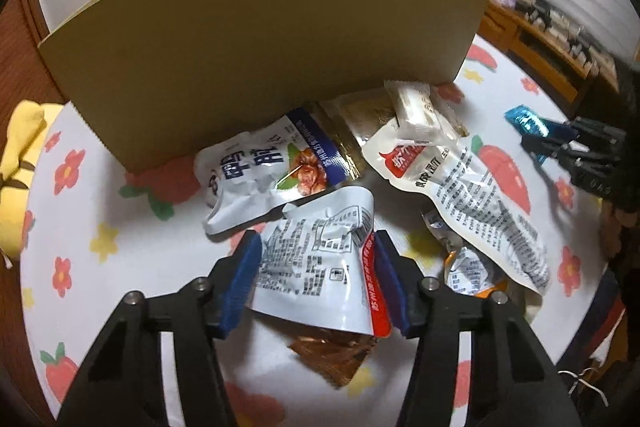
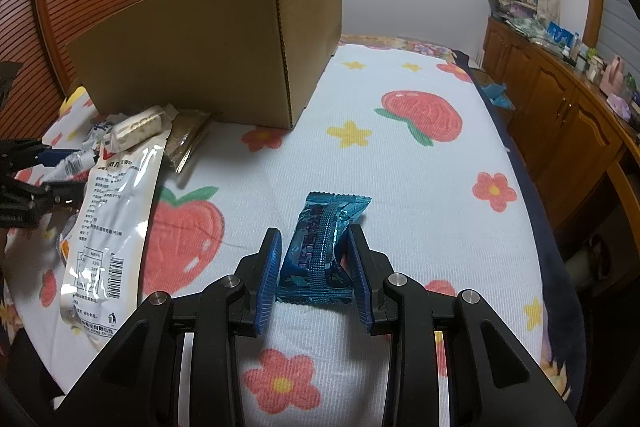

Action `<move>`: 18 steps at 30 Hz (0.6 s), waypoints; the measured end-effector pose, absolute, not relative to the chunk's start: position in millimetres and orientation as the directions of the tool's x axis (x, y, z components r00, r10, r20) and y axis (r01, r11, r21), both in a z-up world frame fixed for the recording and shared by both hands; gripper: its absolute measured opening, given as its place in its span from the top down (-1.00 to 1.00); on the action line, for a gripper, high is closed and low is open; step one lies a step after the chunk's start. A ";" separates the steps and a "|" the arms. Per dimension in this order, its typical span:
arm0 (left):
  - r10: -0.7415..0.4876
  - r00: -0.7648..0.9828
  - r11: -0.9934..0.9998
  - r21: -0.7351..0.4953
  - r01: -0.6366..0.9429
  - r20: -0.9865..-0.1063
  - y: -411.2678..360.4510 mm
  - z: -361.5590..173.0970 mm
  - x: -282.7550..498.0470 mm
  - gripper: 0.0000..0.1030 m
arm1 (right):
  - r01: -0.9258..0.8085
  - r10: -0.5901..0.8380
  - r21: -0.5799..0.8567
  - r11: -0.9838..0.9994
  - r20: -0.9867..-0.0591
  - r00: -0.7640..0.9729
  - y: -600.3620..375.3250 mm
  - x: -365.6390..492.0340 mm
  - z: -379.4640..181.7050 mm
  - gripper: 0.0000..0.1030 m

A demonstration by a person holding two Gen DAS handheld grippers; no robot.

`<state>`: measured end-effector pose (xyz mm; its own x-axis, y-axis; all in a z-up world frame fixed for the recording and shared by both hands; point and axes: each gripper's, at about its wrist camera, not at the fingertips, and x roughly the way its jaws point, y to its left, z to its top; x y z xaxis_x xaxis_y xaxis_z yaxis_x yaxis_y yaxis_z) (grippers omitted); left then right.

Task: Organize snacks
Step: 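Grasp the white printed pouch with the left tool while the right tool grasps the blue candy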

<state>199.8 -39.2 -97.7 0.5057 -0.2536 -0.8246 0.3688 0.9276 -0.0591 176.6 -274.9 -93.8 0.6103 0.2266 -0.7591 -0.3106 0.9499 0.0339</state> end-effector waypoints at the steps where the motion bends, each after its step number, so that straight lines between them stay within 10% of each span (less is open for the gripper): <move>1: -0.263 0.504 0.927 -0.071 0.368 -0.823 -37.1 -96.4 199.6 -0.07 | -0.311 0.227 0.034 0.950 -0.759 0.610 -274.8 176.7 -93.9 0.39; 18: -0.288 0.568 0.937 -0.105 0.332 -0.771 -15.7 -85.4 175.9 0.13 | -0.317 0.232 0.034 0.948 -0.756 0.612 -273.6 175.8 -93.6 0.40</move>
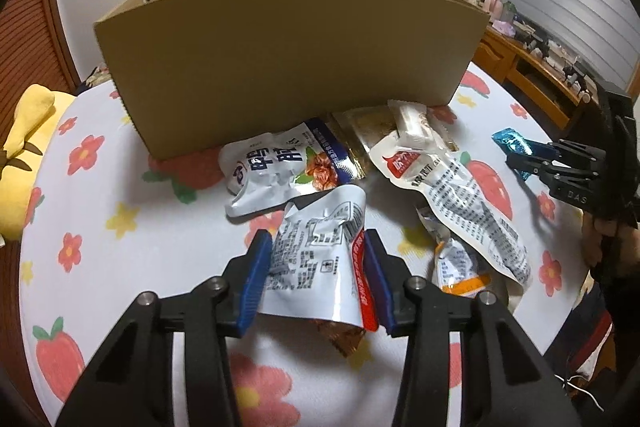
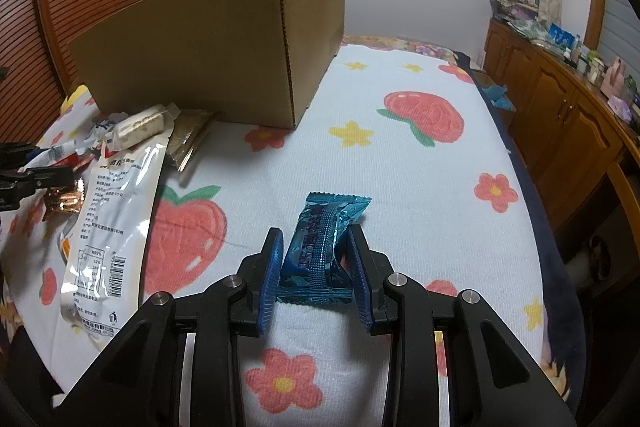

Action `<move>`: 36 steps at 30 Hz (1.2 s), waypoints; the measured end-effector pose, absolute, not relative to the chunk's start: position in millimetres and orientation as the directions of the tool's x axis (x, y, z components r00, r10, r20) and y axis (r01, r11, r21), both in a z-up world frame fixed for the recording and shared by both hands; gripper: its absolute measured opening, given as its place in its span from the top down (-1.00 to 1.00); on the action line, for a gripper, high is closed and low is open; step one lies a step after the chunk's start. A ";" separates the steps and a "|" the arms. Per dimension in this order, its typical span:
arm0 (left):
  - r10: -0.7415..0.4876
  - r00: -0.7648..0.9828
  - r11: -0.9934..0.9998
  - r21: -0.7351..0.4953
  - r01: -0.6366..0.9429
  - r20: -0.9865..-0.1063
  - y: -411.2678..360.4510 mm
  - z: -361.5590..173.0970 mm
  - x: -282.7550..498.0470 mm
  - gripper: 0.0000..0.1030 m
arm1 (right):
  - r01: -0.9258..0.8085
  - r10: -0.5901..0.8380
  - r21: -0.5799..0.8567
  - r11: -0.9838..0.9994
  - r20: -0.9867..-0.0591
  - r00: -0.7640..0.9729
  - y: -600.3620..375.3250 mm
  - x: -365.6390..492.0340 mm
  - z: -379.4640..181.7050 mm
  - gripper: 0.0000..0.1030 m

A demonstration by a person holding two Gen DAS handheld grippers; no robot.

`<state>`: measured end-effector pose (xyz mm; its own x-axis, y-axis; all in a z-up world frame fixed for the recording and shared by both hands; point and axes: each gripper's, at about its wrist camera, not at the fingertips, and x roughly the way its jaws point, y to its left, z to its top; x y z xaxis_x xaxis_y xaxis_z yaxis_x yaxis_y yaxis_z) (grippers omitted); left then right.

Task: Organize snacks
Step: 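Grasp the white printed pouch with the left tool while the right tool grasps the blue candy, then carry the white pouch and blue candy over the box and release both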

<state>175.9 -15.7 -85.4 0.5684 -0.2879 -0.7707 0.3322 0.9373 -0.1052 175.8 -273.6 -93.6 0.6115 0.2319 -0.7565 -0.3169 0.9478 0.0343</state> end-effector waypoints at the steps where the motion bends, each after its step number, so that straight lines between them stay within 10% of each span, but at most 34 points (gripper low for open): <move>1: -0.291 0.573 0.937 -0.109 0.331 -0.766 -15.6 -84.2 174.1 0.12 | -0.318 0.235 0.038 0.947 -0.756 0.611 -273.9 175.9 -93.4 0.41; 36: -0.337 0.692 0.932 -0.120 0.343 -0.638 -26.5 -15.6 169.4 0.12 | -0.354 0.307 0.063 0.933 -0.649 0.696 -271.2 158.3 -58.2 0.59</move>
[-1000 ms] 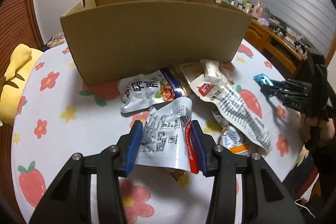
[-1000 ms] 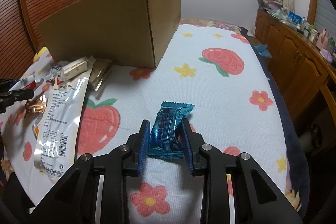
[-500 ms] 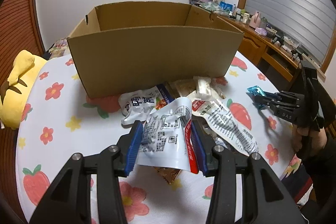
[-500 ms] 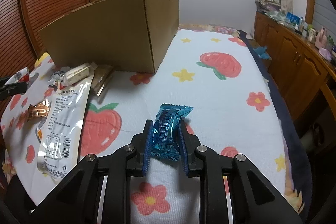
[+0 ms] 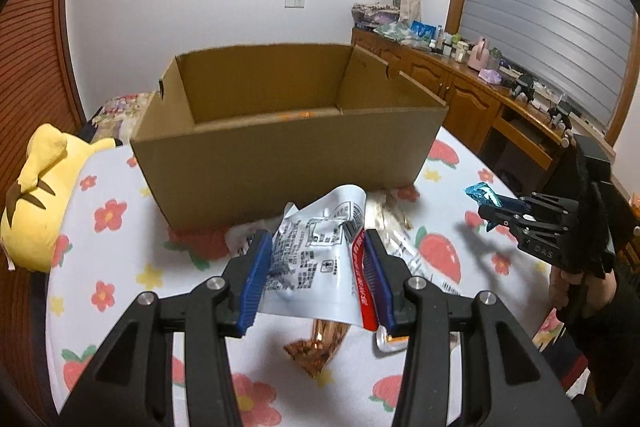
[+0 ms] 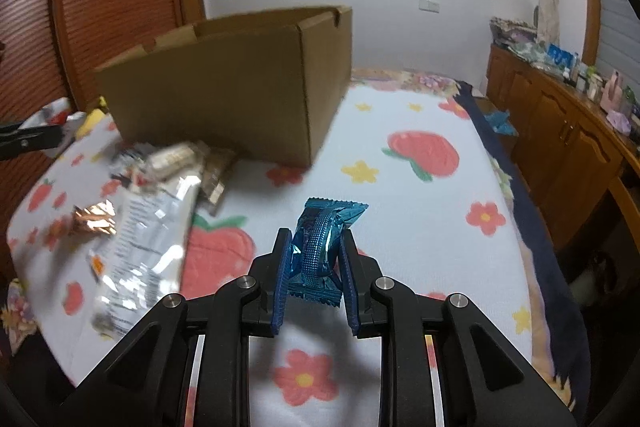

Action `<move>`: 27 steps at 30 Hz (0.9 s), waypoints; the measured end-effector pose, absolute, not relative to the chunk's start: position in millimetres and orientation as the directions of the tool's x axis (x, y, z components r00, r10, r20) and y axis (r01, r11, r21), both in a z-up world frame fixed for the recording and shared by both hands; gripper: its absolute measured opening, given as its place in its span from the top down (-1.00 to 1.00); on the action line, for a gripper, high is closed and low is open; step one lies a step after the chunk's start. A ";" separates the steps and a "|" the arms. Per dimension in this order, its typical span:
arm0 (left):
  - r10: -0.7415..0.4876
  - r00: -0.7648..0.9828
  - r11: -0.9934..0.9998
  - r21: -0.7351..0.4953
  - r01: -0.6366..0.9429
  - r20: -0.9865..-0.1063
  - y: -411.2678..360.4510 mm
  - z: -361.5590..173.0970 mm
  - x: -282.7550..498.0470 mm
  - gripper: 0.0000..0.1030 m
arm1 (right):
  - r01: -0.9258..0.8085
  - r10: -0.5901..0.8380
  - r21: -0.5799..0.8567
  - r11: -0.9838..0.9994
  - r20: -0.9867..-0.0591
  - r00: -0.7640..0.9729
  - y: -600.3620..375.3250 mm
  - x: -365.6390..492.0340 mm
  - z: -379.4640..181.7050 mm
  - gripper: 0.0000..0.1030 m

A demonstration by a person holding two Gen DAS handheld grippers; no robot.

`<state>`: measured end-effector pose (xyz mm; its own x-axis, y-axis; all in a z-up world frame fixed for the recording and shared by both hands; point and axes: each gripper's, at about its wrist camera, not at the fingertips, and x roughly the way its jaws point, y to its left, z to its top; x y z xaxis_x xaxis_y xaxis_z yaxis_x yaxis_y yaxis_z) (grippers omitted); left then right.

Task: Organize snacks
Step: 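Carry the white pouch and blue candy over the box and release both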

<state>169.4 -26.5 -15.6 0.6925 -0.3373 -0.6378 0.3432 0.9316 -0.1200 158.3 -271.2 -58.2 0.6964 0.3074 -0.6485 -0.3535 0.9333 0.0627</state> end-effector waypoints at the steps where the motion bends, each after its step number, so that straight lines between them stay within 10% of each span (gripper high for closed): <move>1: -0.339 0.695 0.931 -0.120 0.345 -0.634 -26.7 -12.5 171.7 0.12 | -0.364 0.320 0.067 0.929 -0.638 0.700 -268.7 158.0 -50.9 0.59; 27: -0.294 0.737 0.946 -0.075 0.315 -0.608 -26.7 31.7 271.1 0.11 | -0.539 0.465 0.043 0.842 -0.566 0.681 -196.3 240.2 28.9 0.57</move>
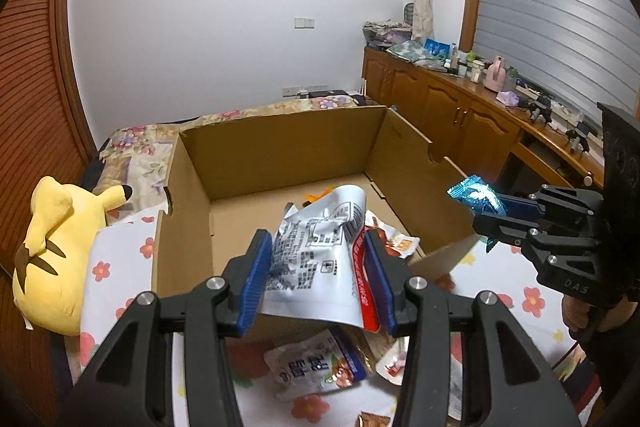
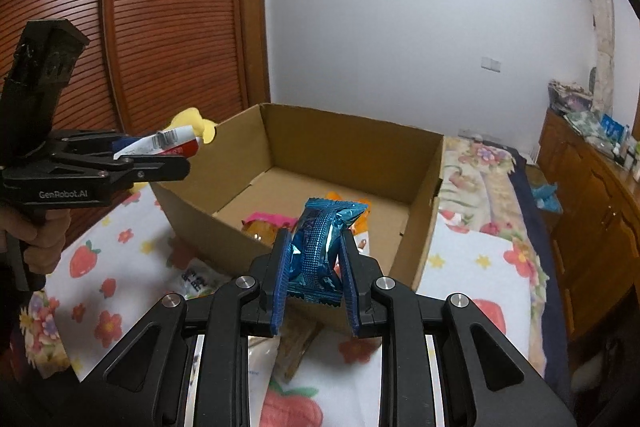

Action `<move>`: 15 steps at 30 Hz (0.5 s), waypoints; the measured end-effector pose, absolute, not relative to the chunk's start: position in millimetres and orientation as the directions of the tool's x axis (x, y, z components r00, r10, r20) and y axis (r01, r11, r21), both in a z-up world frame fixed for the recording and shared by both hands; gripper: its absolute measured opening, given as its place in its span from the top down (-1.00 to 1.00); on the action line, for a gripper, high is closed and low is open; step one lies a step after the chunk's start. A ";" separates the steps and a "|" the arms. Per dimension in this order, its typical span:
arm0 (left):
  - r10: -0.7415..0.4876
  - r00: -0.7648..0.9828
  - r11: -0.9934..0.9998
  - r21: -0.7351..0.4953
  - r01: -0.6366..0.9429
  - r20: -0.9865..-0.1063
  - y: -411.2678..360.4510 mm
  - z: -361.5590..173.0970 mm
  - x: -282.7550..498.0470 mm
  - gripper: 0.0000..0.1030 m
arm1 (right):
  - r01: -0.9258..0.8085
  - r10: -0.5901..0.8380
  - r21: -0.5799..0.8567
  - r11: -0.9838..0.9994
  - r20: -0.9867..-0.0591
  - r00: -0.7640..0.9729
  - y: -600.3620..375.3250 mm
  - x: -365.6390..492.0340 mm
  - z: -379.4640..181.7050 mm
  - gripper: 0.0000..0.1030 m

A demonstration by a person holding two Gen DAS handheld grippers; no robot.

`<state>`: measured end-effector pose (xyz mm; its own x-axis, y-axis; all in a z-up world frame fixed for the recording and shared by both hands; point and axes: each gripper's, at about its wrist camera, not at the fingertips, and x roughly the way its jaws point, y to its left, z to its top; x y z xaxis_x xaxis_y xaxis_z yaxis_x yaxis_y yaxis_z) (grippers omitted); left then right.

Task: Organize snacks
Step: 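Carry the white pouch and blue candy over the box and release both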

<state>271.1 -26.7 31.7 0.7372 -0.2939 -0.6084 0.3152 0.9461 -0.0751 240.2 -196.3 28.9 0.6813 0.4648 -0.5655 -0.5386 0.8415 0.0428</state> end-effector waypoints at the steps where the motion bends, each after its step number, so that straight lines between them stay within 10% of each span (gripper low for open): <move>1: -0.292 0.736 0.946 -0.074 0.314 -0.611 -26.7 31.2 273.5 0.11 | -0.540 0.466 0.045 0.841 -0.568 0.679 -195.5 243.7 28.6 0.57; 15: -0.288 0.720 0.949 -0.086 0.305 -0.631 -31.3 20.7 300.5 0.10 | -0.531 0.449 0.061 0.845 -0.621 0.643 -186.9 278.9 15.4 0.49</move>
